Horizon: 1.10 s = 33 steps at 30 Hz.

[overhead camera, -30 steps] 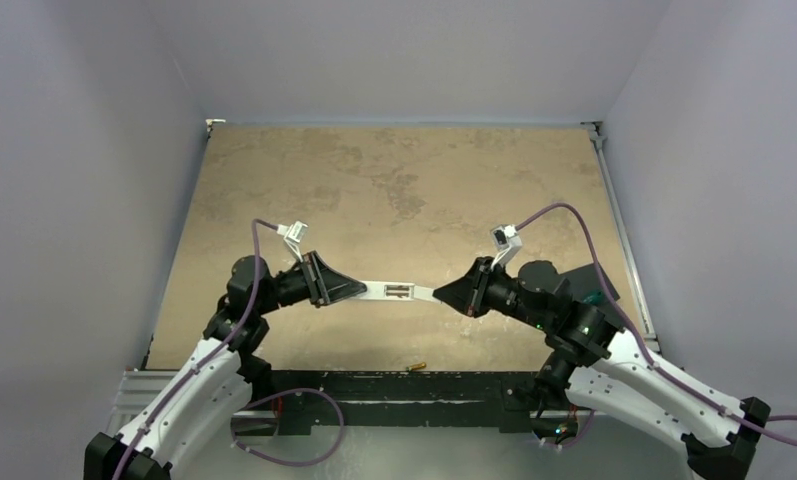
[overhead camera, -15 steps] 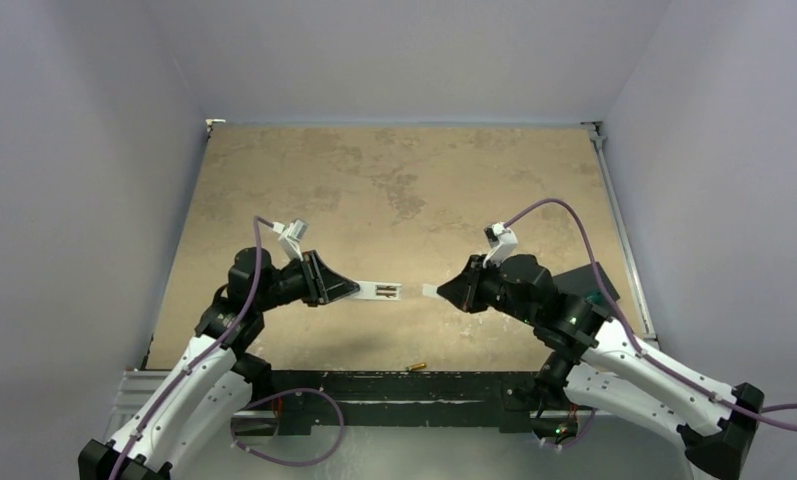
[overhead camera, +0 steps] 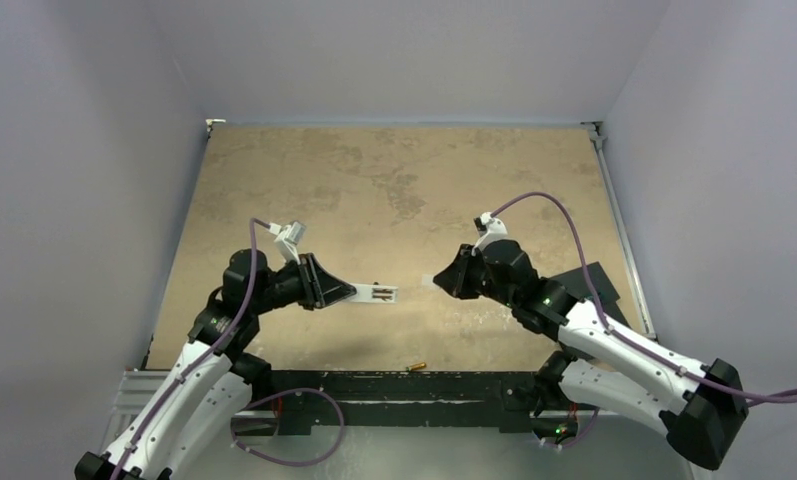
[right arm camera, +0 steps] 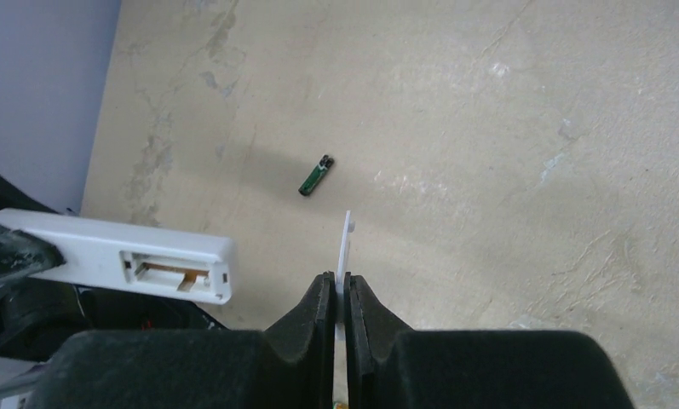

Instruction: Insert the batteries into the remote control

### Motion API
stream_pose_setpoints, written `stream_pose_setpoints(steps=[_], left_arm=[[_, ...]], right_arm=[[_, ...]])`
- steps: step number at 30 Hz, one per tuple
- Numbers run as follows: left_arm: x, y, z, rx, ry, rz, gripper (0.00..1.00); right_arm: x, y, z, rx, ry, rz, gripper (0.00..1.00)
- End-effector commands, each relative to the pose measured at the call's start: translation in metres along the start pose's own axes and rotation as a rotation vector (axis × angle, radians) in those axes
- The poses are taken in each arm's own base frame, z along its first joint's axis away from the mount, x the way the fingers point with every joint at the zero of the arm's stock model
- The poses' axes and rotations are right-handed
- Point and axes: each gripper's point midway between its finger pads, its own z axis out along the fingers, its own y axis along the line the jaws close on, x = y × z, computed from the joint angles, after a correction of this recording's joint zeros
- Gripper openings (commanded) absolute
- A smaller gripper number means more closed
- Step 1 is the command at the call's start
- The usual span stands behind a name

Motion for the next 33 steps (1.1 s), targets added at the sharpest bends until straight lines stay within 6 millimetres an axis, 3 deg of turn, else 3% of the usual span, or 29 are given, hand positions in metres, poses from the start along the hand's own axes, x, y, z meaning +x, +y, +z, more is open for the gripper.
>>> stream_pose_setpoints(steps=[1, 14, 23, 33], left_arm=[[-0.014, -0.017, -0.008, 0.027, -0.042, 0.073, 0.00], [-0.014, -0.024, -0.016, 0.031, -0.038, 0.103, 0.00], [-0.011, -0.021, -0.015, 0.029, -0.031, 0.100, 0.00], [-0.010, -0.020, -0.016, 0.029, -0.031, 0.095, 0.00]], right_arm=[[-0.012, -0.003, 0.015, -0.025, -0.028, 0.011, 0.00], [-0.012, -0.041, 0.048, -0.008, 0.000, 0.150, 0.00], [-0.008, -0.066, 0.058, 0.035, -0.009, 0.223, 0.00], [-0.003, -0.079, 0.066, 0.039, -0.027, 0.284, 0.00]])
